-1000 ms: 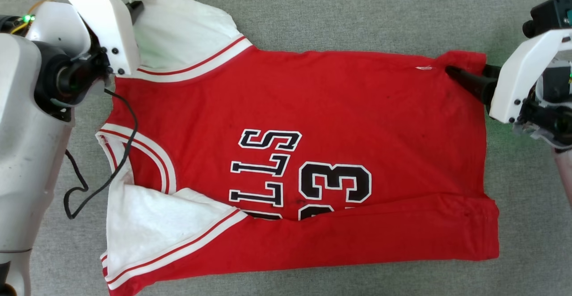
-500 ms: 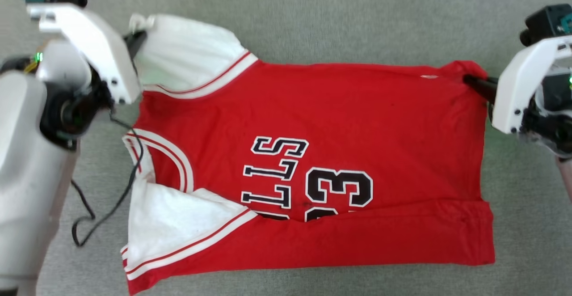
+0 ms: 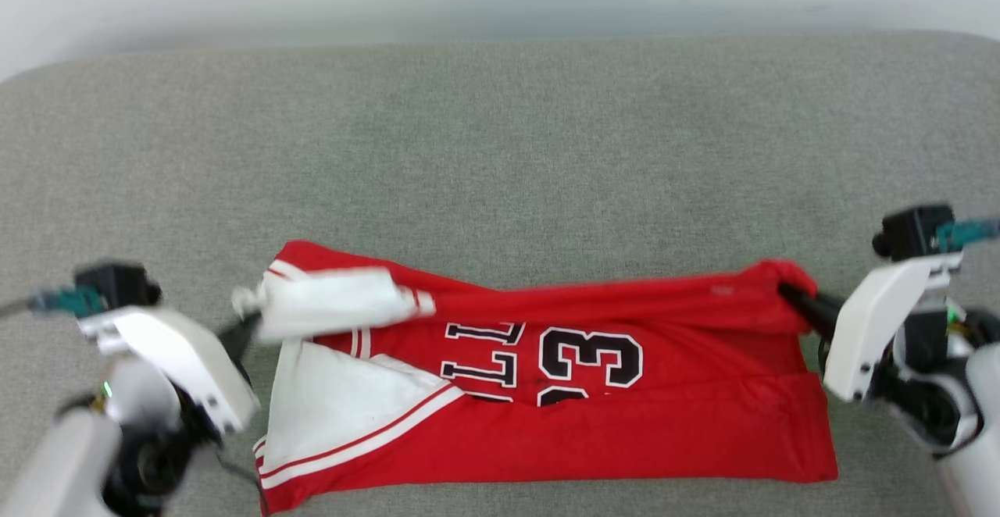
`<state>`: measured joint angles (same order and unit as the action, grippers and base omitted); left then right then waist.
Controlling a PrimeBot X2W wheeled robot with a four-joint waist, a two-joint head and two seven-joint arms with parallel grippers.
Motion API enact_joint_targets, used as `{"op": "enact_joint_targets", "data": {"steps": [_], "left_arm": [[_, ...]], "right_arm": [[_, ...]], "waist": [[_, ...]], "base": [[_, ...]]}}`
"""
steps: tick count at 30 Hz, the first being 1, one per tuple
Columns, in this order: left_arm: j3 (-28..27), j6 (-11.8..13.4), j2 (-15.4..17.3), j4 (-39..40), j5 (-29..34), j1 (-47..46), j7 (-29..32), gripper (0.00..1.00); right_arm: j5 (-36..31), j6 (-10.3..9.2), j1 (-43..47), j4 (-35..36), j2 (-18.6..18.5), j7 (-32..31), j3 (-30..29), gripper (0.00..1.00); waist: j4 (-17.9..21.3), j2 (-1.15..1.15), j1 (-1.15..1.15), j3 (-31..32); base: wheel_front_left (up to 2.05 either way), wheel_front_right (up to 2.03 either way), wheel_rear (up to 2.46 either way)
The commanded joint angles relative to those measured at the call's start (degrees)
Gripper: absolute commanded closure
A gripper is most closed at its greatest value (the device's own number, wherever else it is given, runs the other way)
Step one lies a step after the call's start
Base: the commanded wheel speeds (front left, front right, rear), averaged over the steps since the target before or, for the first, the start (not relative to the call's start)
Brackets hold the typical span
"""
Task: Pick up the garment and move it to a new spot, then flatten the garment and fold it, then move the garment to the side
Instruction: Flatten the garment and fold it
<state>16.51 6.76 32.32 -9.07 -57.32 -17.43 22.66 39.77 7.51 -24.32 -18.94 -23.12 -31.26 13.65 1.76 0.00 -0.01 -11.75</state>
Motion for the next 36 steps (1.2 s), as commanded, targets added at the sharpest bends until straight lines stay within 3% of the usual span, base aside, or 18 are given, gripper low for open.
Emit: {"op": "enact_joint_targets", "data": {"steps": [1,7,8,9,10,11,17,23,29,36], "left_arm": [[0.21,0.71,-0.84,1.12,-0.55,3.83,-0.62,1.0],[1.92,2.02,-4.65,0.83,-2.22,12.77,-2.49,1.0],[2.15,2.01,-5.38,0.24,-2.47,13.54,-2.88,1.0],[2.4,2.07,-6.03,-0.6,-2.68,14.27,-3.09,0.83],[2.64,1.94,-6.42,-1.54,-2.86,15.01,-3.29,0.37],[2.75,1.59,-6.8,-2.44,-2.87,15.35,-3.61,0.0],[1.85,2.27,-8.14,-3.91,0.78,14.32,-11.34,0.0],[2.41,3.99,-9.02,0.1,7.0,12.6,-19.98,0.0],[3.73,5.53,-10.05,4.64,12.06,11.9,-25.69,0.0],[4.55,8.42,-9.2,9.0,19.38,11.16,-32.76,0.0]], "right_arm": [[-0.08,-0.04,2.81,0.05,0.84,1.23,-0.77,1.0],[0.46,-0.03,10.17,-1.38,2.65,4.67,-2.19,1.0],[0.32,-0.03,11.0,-1.78,2.77,5.17,-2.17,0.84],[0.64,-0.04,11.98,-2.32,3.19,5.57,-2.12,0.51],[0.92,-0.03,12.88,-2.82,3.54,6.04,-2.18,0.0],[0.5,-0.04,13.61,-3.35,3.52,6.79,-2.13,0.0],[0.12,-0.06,17.43,-2.8,4.35,13.69,-1.77,0.0],[-0.64,-0.03,20.5,3.7,2.77,17.93,-3.53,0.0],[-1.6,-0.03,22.27,10.03,0.46,12.19,-9.49,0.0],[-3.35,-0.03,22.64,12.57,-0.48,-0.03,-17.73,0.0]], "waist": [[-0.05,0.0,0.01,1.11],[0.04,0.0,0.01,2.4],[0.1,0.0,0.01,2.57],[0.17,0.0,0.01,2.84],[0.28,0.0,0.01,3.03],[0.39,0.0,0.01,3.3],[0.97,0.0,0.01,5.01],[1.3,0.0,0.01,7.68],[1.55,0.0,0.01,10.37],[-0.05,0.0,0.01,11.37]], "base": [[0.0,0.0,0.0],[0.0,0.0,0.0],[0.0,0.0,0.0],[0.0,0.0,0.0],[0.0,0.0,0.0],[0.0,0.0,0.0],[0.0,0.0,0.0],[0.0,0.0,0.0],[0.0,0.0,0.0],[0.0,0.0,0.0]]}}
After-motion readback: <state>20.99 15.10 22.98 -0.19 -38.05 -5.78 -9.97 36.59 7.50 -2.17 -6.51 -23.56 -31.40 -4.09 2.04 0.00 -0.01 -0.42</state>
